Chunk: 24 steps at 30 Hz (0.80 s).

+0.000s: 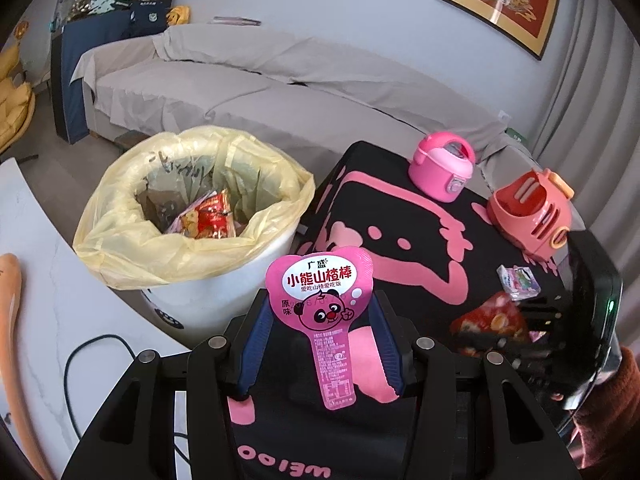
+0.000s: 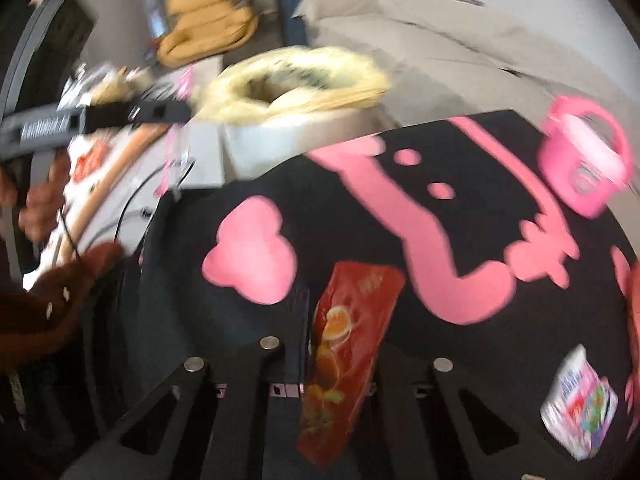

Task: Collect trash
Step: 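Carry the pink packet and red pouch over the yellow bin and release both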

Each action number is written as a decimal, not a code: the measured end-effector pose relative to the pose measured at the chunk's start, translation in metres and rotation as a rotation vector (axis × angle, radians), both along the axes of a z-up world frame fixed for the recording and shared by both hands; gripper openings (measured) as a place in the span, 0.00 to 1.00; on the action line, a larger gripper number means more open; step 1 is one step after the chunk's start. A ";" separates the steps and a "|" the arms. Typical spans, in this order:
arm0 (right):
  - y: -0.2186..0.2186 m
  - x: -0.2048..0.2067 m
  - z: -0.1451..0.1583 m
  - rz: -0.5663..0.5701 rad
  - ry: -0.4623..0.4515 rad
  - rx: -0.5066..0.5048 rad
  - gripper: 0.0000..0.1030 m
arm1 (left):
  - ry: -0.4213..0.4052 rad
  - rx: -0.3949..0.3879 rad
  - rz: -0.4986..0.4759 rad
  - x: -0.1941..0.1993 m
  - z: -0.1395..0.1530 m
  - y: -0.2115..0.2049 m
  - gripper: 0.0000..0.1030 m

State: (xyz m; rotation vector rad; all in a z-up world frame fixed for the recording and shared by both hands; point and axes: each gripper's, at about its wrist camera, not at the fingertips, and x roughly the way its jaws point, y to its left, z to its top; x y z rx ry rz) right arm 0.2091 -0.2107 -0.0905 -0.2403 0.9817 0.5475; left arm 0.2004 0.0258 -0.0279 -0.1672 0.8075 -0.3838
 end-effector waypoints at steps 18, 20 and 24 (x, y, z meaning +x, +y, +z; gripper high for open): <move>0.028 0.016 0.096 -0.082 -0.162 0.132 0.03 | -0.206 0.135 0.210 -0.021 0.086 0.083 0.48; 0.041 0.022 0.101 -0.063 -0.172 0.134 0.03 | -0.222 0.158 0.241 -0.017 0.094 0.097 0.48; 0.059 0.040 0.102 -0.061 -0.174 0.149 0.03 | -0.200 0.152 0.287 0.007 0.097 0.124 0.48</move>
